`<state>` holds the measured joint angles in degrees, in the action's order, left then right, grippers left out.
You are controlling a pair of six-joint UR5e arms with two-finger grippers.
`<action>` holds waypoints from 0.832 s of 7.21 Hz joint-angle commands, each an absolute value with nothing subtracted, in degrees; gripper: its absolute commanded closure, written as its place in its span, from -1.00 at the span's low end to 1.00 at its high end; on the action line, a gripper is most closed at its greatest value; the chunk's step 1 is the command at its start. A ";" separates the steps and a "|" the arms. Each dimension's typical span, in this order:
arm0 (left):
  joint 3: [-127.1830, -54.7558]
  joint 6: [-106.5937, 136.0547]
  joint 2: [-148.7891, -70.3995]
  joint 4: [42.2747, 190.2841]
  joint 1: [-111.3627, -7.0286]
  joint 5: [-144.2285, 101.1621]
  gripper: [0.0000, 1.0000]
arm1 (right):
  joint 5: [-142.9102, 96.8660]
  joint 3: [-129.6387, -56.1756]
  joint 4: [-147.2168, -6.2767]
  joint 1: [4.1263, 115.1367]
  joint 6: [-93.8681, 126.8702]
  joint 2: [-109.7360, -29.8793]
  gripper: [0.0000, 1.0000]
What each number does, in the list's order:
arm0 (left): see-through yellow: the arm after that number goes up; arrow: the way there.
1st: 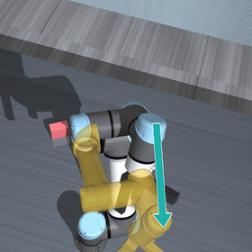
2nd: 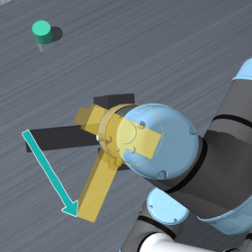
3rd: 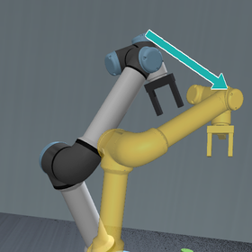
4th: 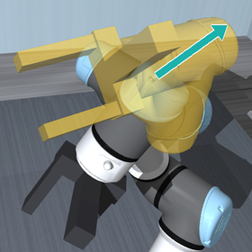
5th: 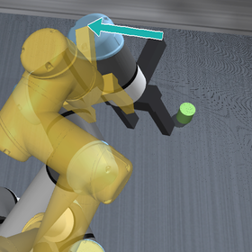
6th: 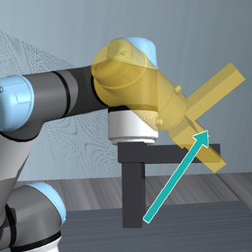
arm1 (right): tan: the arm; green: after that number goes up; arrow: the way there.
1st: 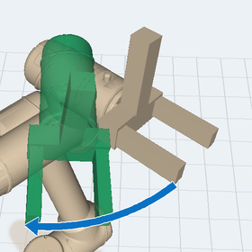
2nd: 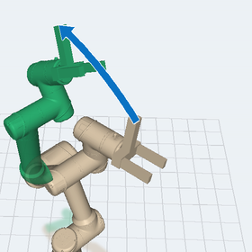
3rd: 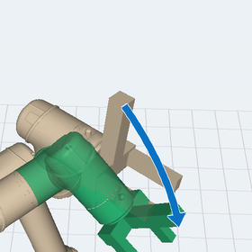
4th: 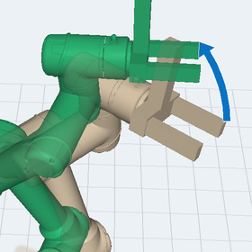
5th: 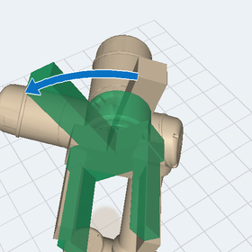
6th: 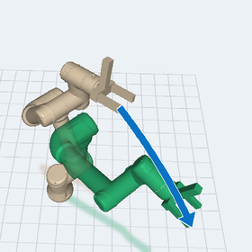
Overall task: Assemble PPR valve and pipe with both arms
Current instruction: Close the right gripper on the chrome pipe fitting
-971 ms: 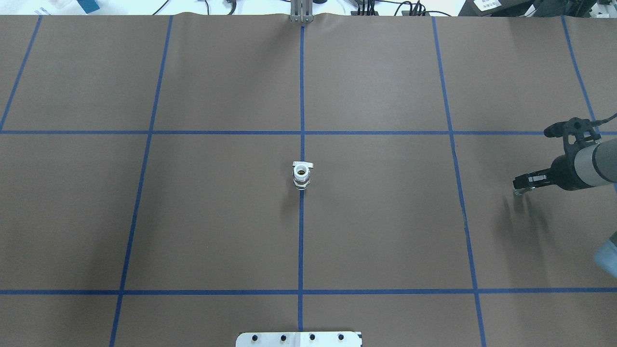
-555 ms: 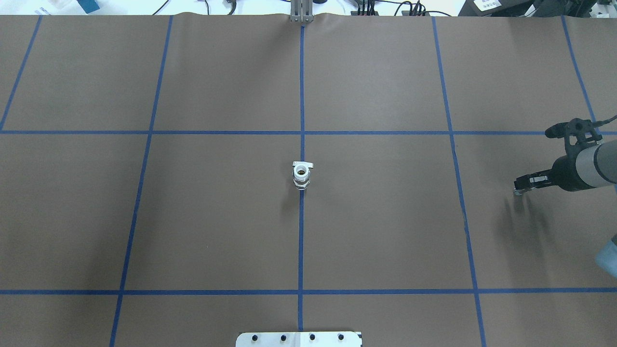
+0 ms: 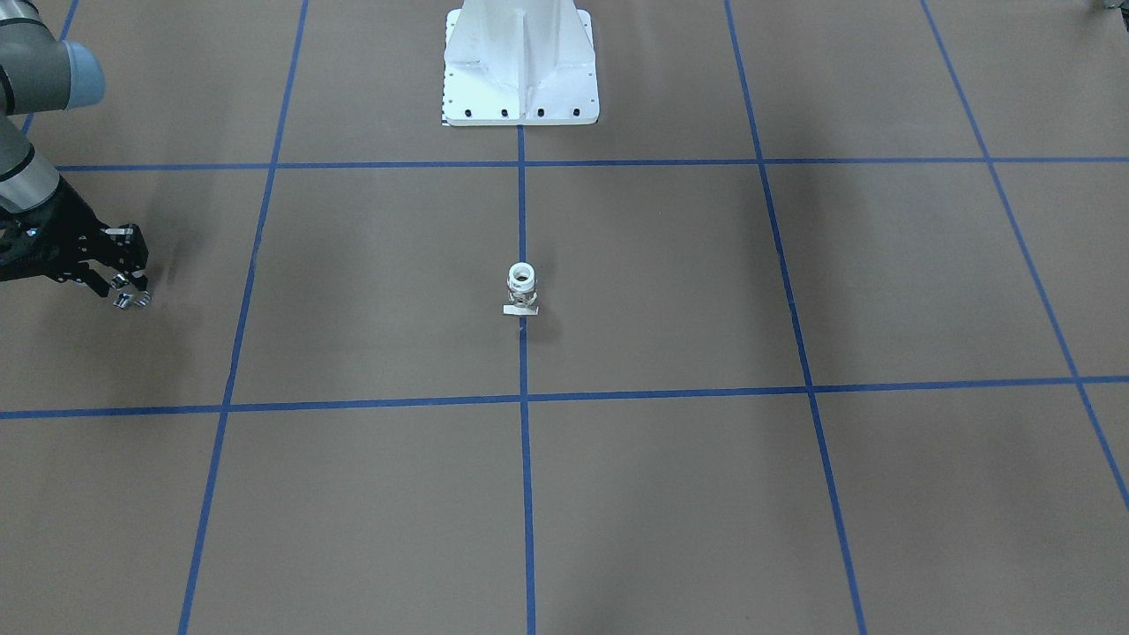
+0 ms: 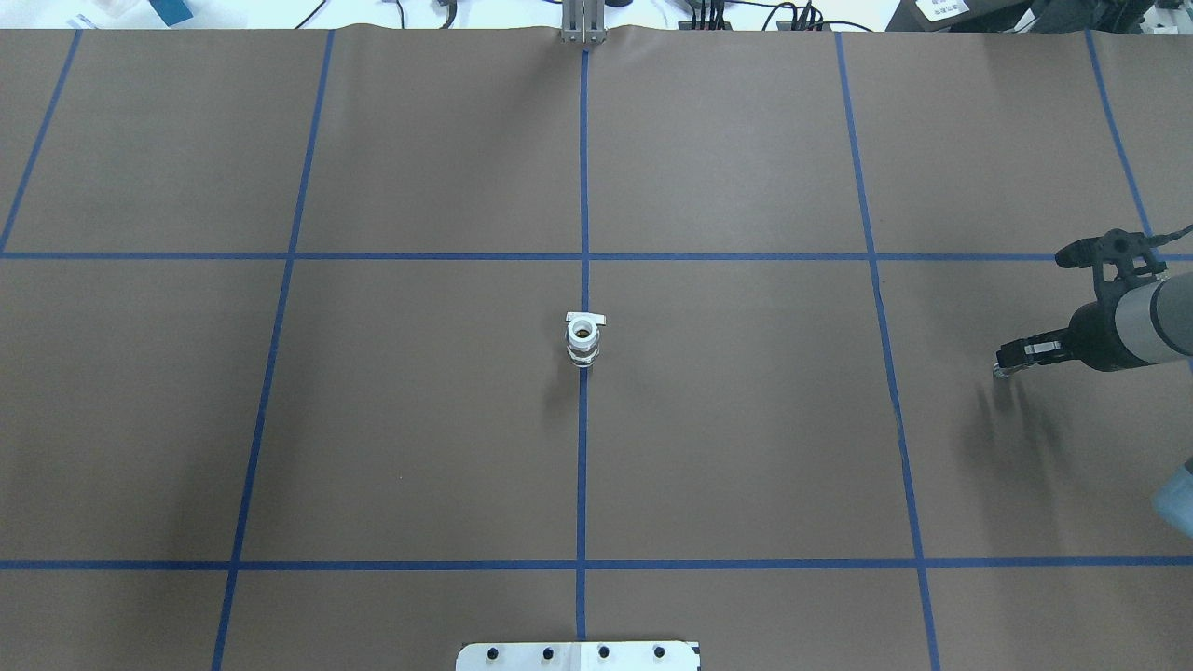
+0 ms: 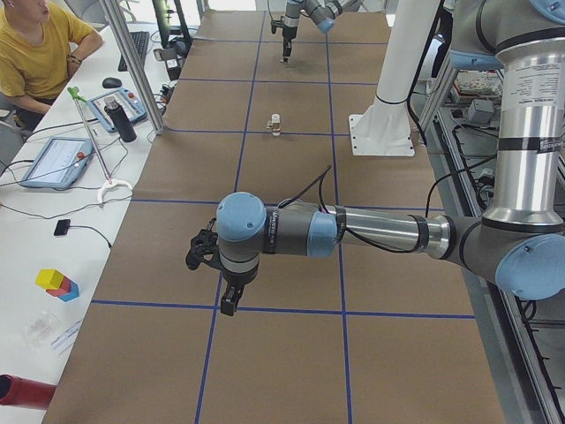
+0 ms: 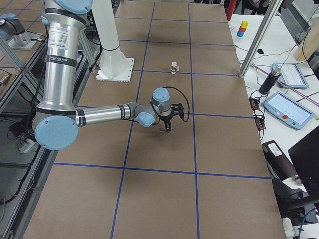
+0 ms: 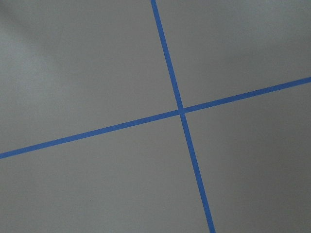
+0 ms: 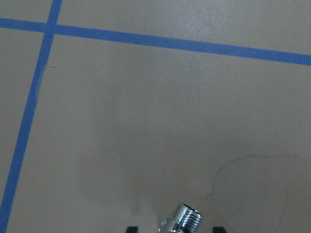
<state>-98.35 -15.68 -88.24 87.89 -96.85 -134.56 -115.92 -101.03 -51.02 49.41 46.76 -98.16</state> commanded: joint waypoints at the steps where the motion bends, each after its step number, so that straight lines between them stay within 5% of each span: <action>1: -98.35 -15.73 -88.24 87.89 -96.86 -134.56 -1.00 | -115.93 -101.07 -51.06 49.39 46.76 -98.17 -0.02; 2: -98.35 -15.73 -88.16 87.89 -96.86 -134.56 -1.00 | -115.93 -101.16 -51.06 49.39 46.76 -98.09 0.72; 3: -98.35 -15.73 -88.15 87.89 -96.86 -134.56 -1.00 | -115.93 -101.25 -51.06 49.39 46.76 -98.09 1.00; 6: -98.26 -15.73 -87.98 87.89 -96.86 -134.56 -1.00 | -116.45 -102.73 -51.33 49.48 46.76 -97.91 1.00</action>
<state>-98.31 -15.73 -88.04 87.91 -96.85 -134.56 -116.08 -101.78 -51.12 49.47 46.76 -98.04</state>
